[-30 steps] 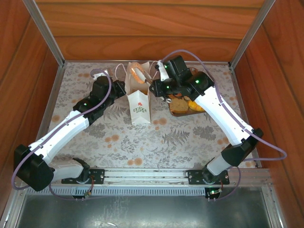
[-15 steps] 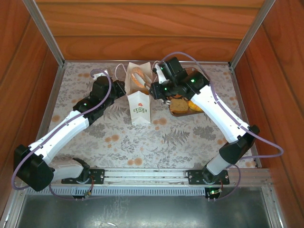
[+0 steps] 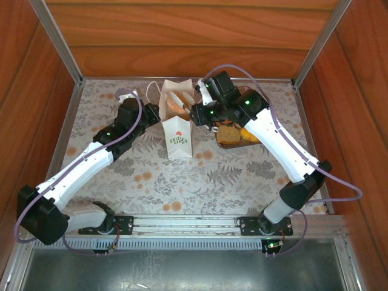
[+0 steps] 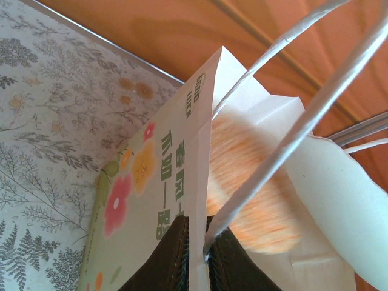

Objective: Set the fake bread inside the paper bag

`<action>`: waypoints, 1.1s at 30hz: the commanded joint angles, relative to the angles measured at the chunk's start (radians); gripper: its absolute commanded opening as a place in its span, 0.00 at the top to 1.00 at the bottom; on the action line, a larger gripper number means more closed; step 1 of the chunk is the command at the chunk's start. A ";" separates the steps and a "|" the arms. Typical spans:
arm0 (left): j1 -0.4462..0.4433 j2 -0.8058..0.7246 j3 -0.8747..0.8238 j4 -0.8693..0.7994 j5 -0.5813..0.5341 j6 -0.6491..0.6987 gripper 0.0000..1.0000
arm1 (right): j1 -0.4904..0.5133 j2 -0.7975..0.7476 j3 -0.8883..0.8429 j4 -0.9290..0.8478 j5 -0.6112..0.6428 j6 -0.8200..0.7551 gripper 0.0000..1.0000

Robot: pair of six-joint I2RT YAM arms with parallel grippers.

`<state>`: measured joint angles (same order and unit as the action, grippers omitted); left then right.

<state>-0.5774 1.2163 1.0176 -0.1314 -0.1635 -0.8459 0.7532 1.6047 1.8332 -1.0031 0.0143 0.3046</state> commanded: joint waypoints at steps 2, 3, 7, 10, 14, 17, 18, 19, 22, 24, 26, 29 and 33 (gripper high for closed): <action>-0.004 -0.023 -0.010 0.000 -0.016 0.006 0.84 | 0.009 0.008 0.038 0.011 0.004 -0.009 0.48; -0.006 -0.023 -0.011 0.000 -0.016 0.005 0.84 | 0.009 0.007 0.038 0.011 0.004 -0.009 0.48; -0.005 -0.027 -0.016 0.000 -0.019 0.004 0.84 | 0.009 0.001 0.040 0.021 0.002 -0.007 0.49; -0.004 -0.031 -0.019 0.006 -0.014 -0.002 0.84 | 0.009 -0.004 0.041 0.029 -0.002 -0.007 0.49; -0.005 -0.037 -0.026 0.020 -0.003 -0.005 0.84 | 0.009 -0.015 0.040 0.045 -0.008 -0.010 0.49; -0.004 -0.044 -0.023 0.023 0.007 0.000 0.78 | 0.009 -0.030 0.040 0.062 -0.026 -0.014 0.49; -0.005 -0.046 -0.020 0.023 0.015 0.005 0.74 | 0.009 -0.036 0.041 0.069 -0.038 -0.015 0.49; -0.004 -0.046 -0.017 0.022 0.023 0.015 0.72 | 0.009 -0.041 0.046 0.075 -0.048 -0.016 0.49; -0.004 -0.053 -0.001 -0.005 0.033 0.042 0.66 | 0.009 -0.048 0.078 0.065 -0.072 -0.029 0.49; -0.005 -0.065 -0.004 -0.013 0.028 0.051 0.60 | 0.008 -0.046 0.111 0.039 -0.076 -0.041 0.49; -0.005 -0.085 -0.013 -0.012 0.020 0.060 0.55 | 0.006 -0.047 0.147 0.015 -0.072 -0.054 0.49; -0.003 -0.117 -0.029 -0.013 0.007 0.077 0.49 | 0.001 -0.054 0.194 -0.013 -0.078 -0.078 0.49; -0.003 -0.160 -0.059 -0.040 -0.010 0.114 0.44 | -0.023 -0.064 0.260 -0.065 -0.083 -0.100 0.49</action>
<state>-0.5774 1.0821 0.9867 -0.1429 -0.1539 -0.7761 0.7444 1.5761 2.0449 -1.0302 -0.0505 0.2424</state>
